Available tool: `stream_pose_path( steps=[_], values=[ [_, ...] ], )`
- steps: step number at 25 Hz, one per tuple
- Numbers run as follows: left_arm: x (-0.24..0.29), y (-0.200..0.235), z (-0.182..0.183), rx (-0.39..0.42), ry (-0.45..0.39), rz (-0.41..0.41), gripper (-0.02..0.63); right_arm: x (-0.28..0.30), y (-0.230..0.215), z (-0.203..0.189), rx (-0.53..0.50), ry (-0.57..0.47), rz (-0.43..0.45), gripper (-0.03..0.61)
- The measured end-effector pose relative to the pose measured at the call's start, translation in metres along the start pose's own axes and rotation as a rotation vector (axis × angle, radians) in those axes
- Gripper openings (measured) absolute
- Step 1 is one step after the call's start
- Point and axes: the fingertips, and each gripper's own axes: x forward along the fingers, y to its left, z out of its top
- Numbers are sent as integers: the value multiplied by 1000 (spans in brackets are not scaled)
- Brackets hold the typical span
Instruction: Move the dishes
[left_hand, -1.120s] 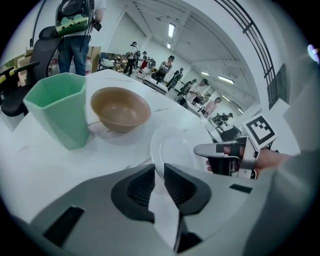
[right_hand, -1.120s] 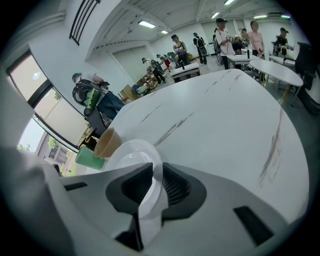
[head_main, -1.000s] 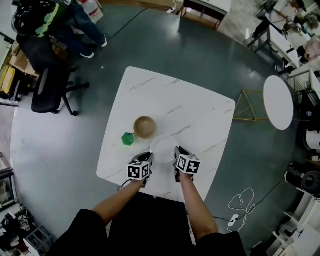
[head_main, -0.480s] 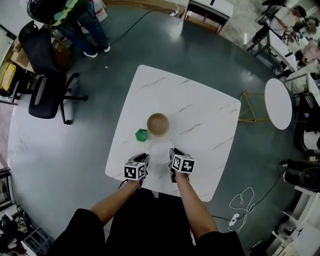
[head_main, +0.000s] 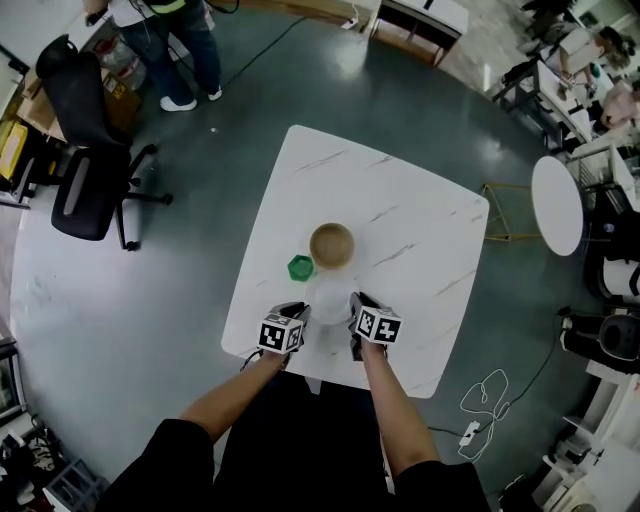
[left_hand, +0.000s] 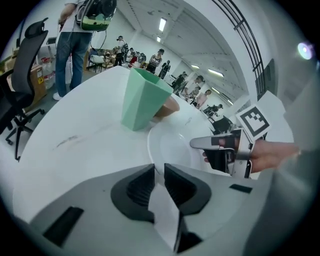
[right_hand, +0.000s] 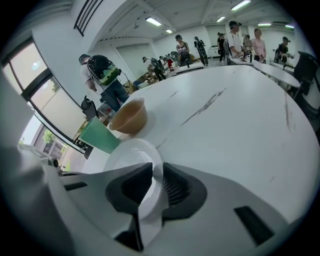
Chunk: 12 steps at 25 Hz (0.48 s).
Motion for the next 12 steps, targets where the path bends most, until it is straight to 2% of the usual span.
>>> stream_pose_path(
  steps=[3, 6, 9, 12],
  values=[
    [-2, 1, -1, 1, -13, -16, 71, -2, 1, 0, 7, -22, -4, 78],
    [-2, 1, 3, 39, -26, -18, 80, -13, -7, 8, 10, -64, -57, 80],
    [-12, 3, 1, 27, -35, -29, 99, -37, -9, 15, 5, -109, -98, 80],
    [-27, 3, -5, 37, -58, -29, 101, -72, -2, 16, -26, -157, -86, 80]
  ],
)
